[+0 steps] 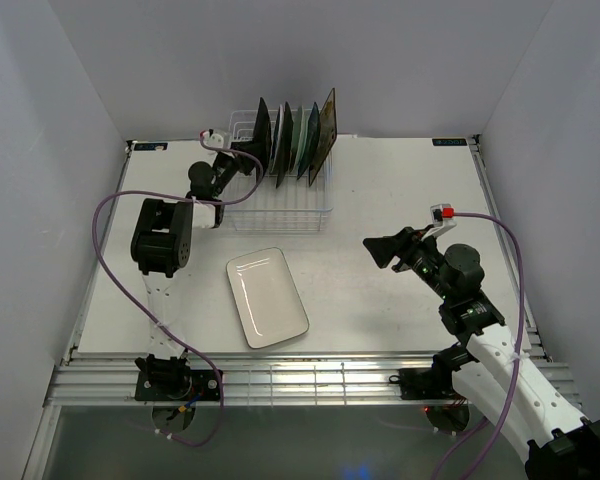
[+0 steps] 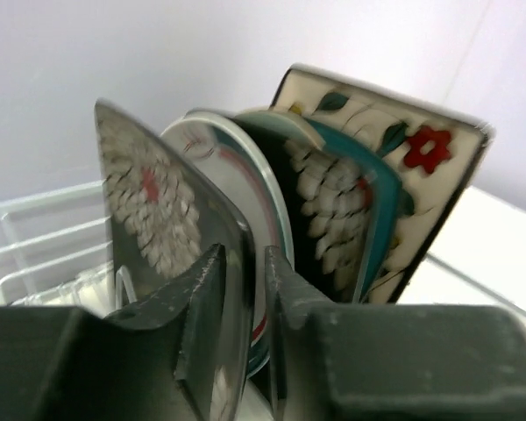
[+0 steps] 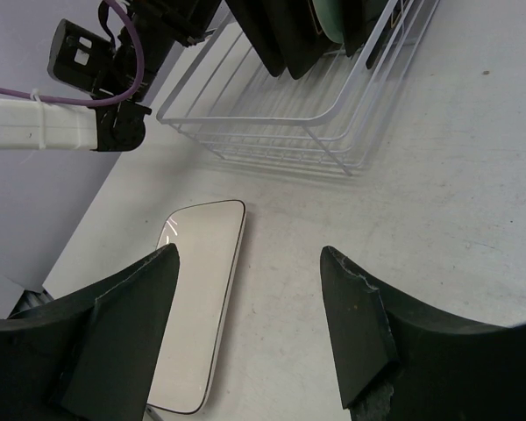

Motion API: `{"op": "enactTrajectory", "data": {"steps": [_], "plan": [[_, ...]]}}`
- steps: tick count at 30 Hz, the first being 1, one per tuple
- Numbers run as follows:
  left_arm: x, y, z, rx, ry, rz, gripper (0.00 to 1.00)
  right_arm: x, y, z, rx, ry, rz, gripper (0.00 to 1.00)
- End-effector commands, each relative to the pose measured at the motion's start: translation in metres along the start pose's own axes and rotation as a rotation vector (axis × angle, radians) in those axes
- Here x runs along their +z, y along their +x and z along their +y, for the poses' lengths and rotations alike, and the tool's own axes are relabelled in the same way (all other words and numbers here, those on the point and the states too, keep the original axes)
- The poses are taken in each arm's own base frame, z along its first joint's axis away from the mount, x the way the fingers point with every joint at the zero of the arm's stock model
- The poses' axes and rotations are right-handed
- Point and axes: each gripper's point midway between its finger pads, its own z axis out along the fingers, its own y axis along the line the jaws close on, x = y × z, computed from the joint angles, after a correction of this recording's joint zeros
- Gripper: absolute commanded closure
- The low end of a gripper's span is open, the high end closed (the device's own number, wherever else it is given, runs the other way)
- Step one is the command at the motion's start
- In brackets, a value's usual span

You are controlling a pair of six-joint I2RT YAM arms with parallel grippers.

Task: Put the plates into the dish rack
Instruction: Insert the plate into the dish rack.

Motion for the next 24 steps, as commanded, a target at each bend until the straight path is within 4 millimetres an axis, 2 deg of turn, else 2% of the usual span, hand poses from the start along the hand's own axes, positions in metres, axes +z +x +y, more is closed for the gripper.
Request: {"op": "enactTrajectory", "data": {"steps": [1,2,3,7,11,15,16,17,18,20,21,23,24], "plan": [[0.012,-0.065,-0.031,0.112,0.117,-0.169,0.63,0.001,-0.008,0.006,-0.011,-0.018,-0.028,0.28],[0.012,-0.066,-0.032,0.111,0.12,-0.167,0.59,0.001,-0.007,0.006,-0.011,-0.019,-0.027,0.28],[0.012,-0.072,-0.034,0.115,0.127,-0.17,0.5,0.001,-0.007,0.005,-0.012,-0.018,-0.026,0.28],[0.011,-0.081,-0.041,0.105,0.141,-0.17,0.37,0.001,-0.005,0.004,-0.011,-0.014,-0.023,0.28],[0.01,-0.097,-0.045,0.092,0.135,-0.162,0.31,0.002,-0.001,0.004,-0.006,-0.019,-0.002,0.28],[0.007,-0.116,-0.047,0.107,0.101,-0.14,0.29,0.006,0.011,0.002,-0.003,-0.024,0.054,0.28],[0.003,-0.111,-0.047,0.1,0.089,-0.111,0.28,0.007,0.017,-0.002,0.0,-0.017,0.077,0.28],[-0.001,-0.131,-0.053,0.127,0.089,-0.133,0.26,0.008,0.02,-0.001,0.0,-0.024,0.094,0.28],[-0.005,-0.136,-0.056,0.153,0.085,-0.131,0.26,0.008,0.023,-0.002,0.002,-0.026,0.105,0.28],[-0.017,-0.133,-0.057,0.158,0.055,-0.088,0.23,0.011,0.033,-0.003,0.008,-0.038,0.14,0.28],[-0.024,-0.156,-0.064,0.209,0.055,-0.112,0.21,0.011,0.036,-0.003,0.01,-0.045,0.15,0.28],[-0.039,-0.149,-0.068,0.222,0.042,-0.05,0.18,0.013,0.048,-0.005,0.022,-0.055,0.188,0.27],[-0.047,-0.17,-0.078,0.255,0.046,-0.069,0.15,0.014,0.05,-0.005,0.021,-0.063,0.193,0.27]]}}
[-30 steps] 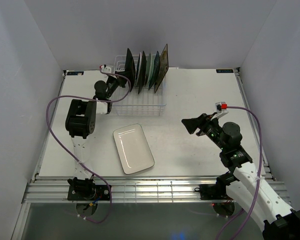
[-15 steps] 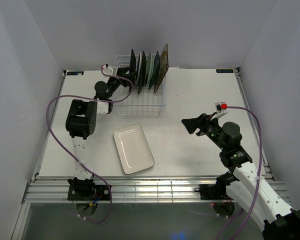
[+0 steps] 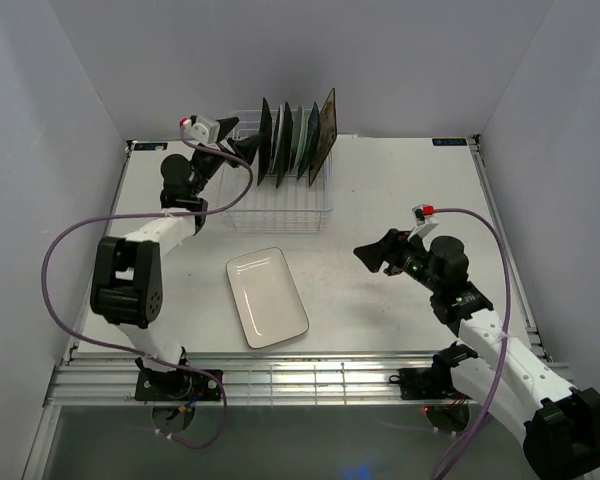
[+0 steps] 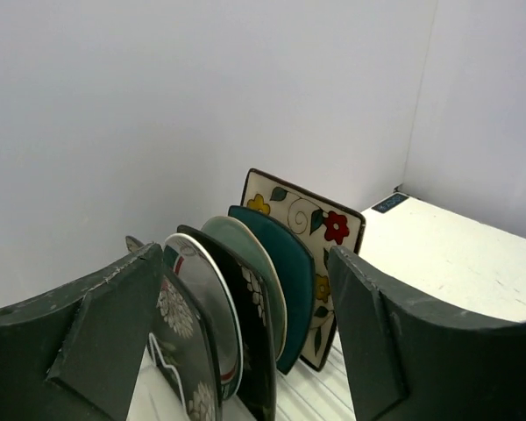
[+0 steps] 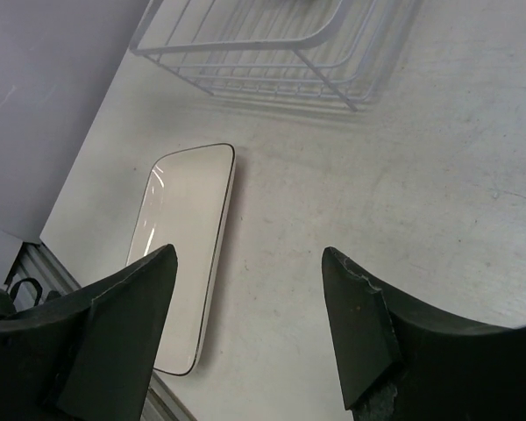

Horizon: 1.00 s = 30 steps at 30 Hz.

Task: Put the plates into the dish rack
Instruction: Insert the plate into the dish rack, then pick up the plate at the center of the board.

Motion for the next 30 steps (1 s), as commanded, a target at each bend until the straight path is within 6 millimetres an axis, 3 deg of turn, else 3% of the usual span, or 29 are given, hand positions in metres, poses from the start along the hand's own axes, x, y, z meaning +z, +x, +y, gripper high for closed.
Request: {"op": "enactTrajectory", "data": {"steps": [1,3,5,6,7,10,12,13,14,19,21,22,23,24,30], "plan": [[-0.023,-0.031,-0.012,0.1,-0.01,0.058,0.14,0.006,0.017,0.004,-0.013,-0.061,0.058,0.27],[-0.039,-0.028,-0.027,0.109,0.056,0.109,0.13,0.009,0.023,0.005,-0.01,-0.083,0.077,0.27],[-0.057,-0.039,-0.042,0.161,0.124,0.151,0.13,0.013,0.033,0.005,-0.004,-0.1,0.113,0.27],[-0.068,-0.032,-0.054,0.153,0.168,0.184,0.12,0.014,0.037,0.007,-0.003,-0.11,0.129,0.27],[-0.08,-0.042,-0.065,0.166,0.19,0.199,0.1,0.018,0.041,0.006,0.0,-0.111,0.142,0.27],[-0.109,-0.048,-0.087,0.218,0.242,0.25,0.07,0.024,0.052,0.009,-0.007,-0.12,0.178,0.27],[-0.122,-0.05,-0.093,0.257,0.251,0.278,0.07,0.029,0.061,0.013,-0.021,-0.115,0.195,0.27],[-0.133,-0.041,-0.097,0.235,0.251,0.335,0.06,0.033,0.064,0.014,-0.026,-0.113,0.206,0.27],[-0.139,-0.048,-0.1,0.253,0.249,0.341,0.07,0.036,0.07,0.02,-0.032,-0.124,0.22,0.27],[-0.167,-0.028,-0.105,0.203,0.23,0.483,0.07,0.056,0.096,0.024,-0.004,-0.145,0.281,0.27],[-0.175,-0.025,-0.105,0.203,0.202,0.494,0.05,0.065,0.101,0.036,0.005,-0.187,0.289,0.28],[-0.18,-0.021,-0.107,0.186,0.201,0.512,0.05,0.072,0.113,0.033,0.015,-0.18,0.324,0.29],[-0.184,-0.02,-0.11,0.169,0.205,0.521,0.05,0.079,0.114,0.044,0.013,-0.21,0.324,0.29],[-0.191,-0.018,-0.117,0.139,0.219,0.543,0.04,0.085,0.125,0.041,0.019,-0.199,0.353,0.29],[-0.208,-0.016,-0.144,0.013,0.294,0.569,0.02,0.107,0.138,0.055,0.036,-0.246,0.371,0.32]]}}
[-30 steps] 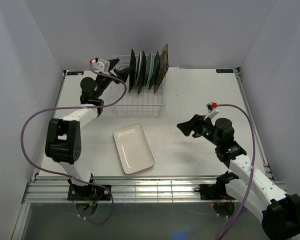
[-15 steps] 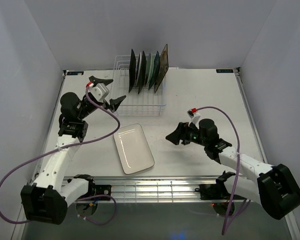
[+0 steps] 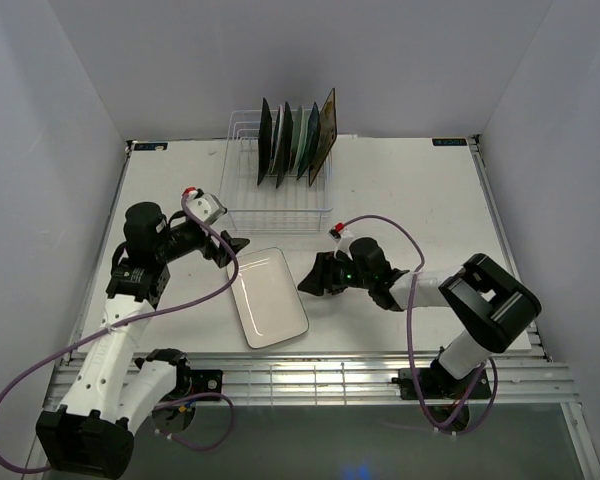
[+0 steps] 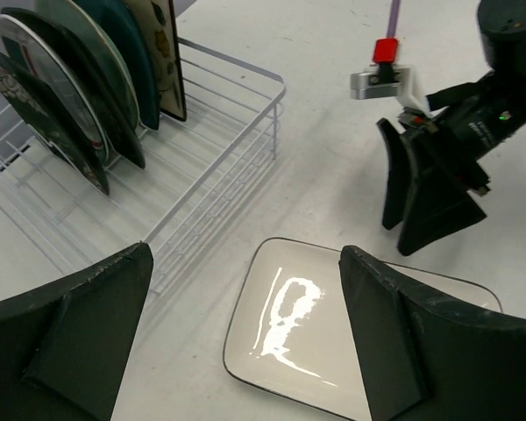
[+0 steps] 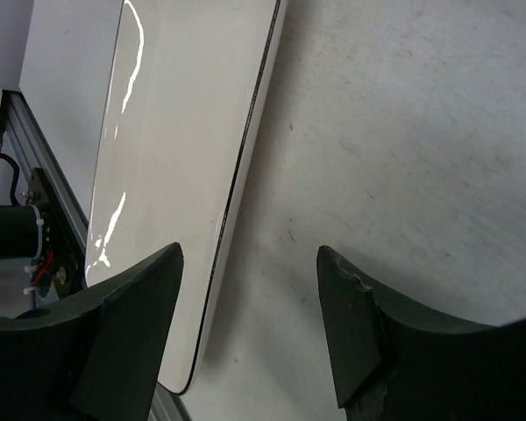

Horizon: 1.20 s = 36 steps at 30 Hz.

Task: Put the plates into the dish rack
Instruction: Pick up the plate at the center of the board.

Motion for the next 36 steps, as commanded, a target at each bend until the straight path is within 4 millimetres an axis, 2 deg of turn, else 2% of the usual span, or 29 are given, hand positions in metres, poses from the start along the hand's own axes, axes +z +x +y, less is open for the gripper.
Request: {"op": "enactTrajectory", "data": {"steps": [1,3,9,12,13,14,18,21,22,24,27,28,31,36], "plan": [[-0.007,0.008,-0.028,-0.106,0.09,0.026,0.02,0.015,-0.032,0.03,-0.045,-0.101,-0.091,0.32],[-0.009,0.013,-0.037,-0.132,0.124,0.037,0.02,0.025,-0.028,0.032,-0.047,-0.104,-0.071,0.32],[-0.013,0.026,-0.039,-0.122,0.111,0.07,0.02,0.044,-0.016,0.036,-0.037,-0.115,-0.049,0.32],[-0.015,0.027,-0.044,-0.113,0.133,0.066,0.02,0.051,-0.011,0.037,-0.032,-0.111,-0.036,0.33],[-0.015,0.027,-0.045,-0.112,0.14,0.066,0.02,0.055,-0.017,0.039,-0.038,-0.099,-0.052,0.33],[-0.015,0.026,-0.047,-0.111,0.15,0.063,0.02,0.058,-0.009,0.038,-0.049,-0.075,-0.025,0.33],[-0.017,0.026,-0.05,-0.098,0.16,0.061,0.02,0.067,-0.008,0.036,-0.077,-0.003,-0.023,0.34],[-0.018,0.023,-0.05,-0.082,0.161,0.056,0.02,0.07,-0.005,0.035,-0.071,0.001,-0.014,0.45],[-0.018,0.023,-0.049,-0.077,0.159,0.055,0.02,0.071,-0.005,0.034,-0.069,0.006,-0.012,0.54],[-0.019,0.022,-0.049,-0.072,0.155,0.055,0.02,0.071,-0.005,0.034,-0.069,0.011,-0.008,0.62],[-0.02,0.026,-0.049,-0.067,0.149,0.061,0.02,0.071,-0.006,0.034,-0.066,0.016,-0.008,0.78],[-0.02,0.026,-0.049,-0.064,0.148,0.061,0.02,0.07,-0.007,0.035,-0.067,0.015,-0.009,0.86],[-0.021,0.026,-0.048,-0.054,0.141,0.061,0.02,0.07,-0.009,0.039,-0.073,0.015,-0.01,0.92],[-0.022,0.022,-0.049,-0.043,0.144,0.057,0.02,0.064,-0.015,0.053,-0.086,0.016,-0.018,0.92]]}}
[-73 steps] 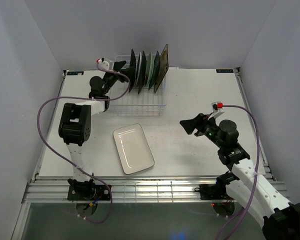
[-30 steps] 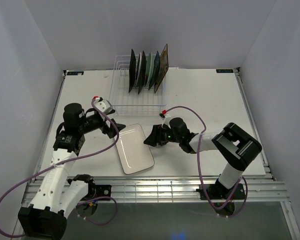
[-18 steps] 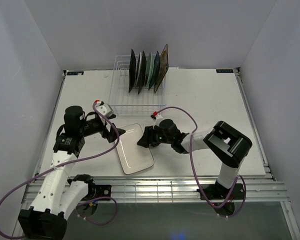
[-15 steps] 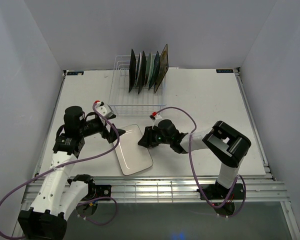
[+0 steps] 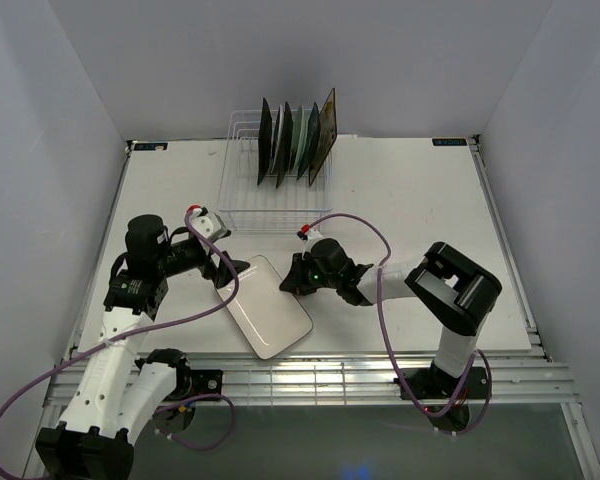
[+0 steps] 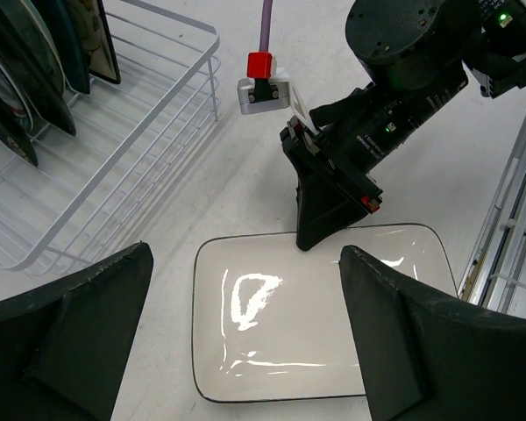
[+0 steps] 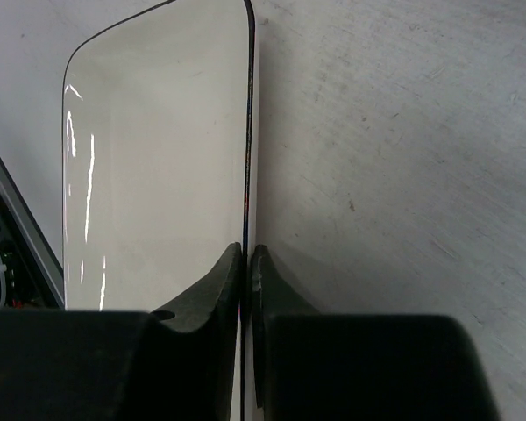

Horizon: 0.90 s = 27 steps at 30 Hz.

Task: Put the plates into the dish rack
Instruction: Pick up the plate at the center of the board.

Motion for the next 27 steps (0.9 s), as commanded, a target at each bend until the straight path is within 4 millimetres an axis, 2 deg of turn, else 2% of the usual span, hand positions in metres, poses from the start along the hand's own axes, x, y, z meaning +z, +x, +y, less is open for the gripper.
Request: {"op": "enactTrajectory", "data": {"steps": [1,7,8,16,21,23,27], "plan": [[-0.003,-0.004,-0.005,0.021,0.015,-0.007,0.02,-0.006,-0.028,0.028,-0.041,-0.029,-0.068,0.92],[-0.004,-0.004,-0.004,0.023,0.002,-0.002,0.02,-0.021,-0.041,0.039,-0.1,0.039,-0.108,0.92],[-0.005,-0.004,-0.002,0.021,-0.009,0.001,0.02,-0.025,-0.05,0.041,-0.109,0.061,-0.139,0.92],[-0.002,-0.006,0.012,-0.039,-0.059,0.023,0.02,-0.048,-0.072,0.037,-0.179,0.193,-0.227,0.92],[0.004,-0.01,0.02,0.006,-0.066,0.001,0.02,-0.064,-0.088,0.044,-0.226,0.235,-0.258,0.92],[0.006,-0.009,0.031,-0.019,-0.101,0.019,0.02,-0.071,-0.099,0.049,-0.25,0.256,-0.28,0.92],[0.009,-0.008,0.031,-0.079,-0.102,0.015,0.02,-0.081,-0.112,0.055,-0.283,0.267,-0.317,0.92]]}}
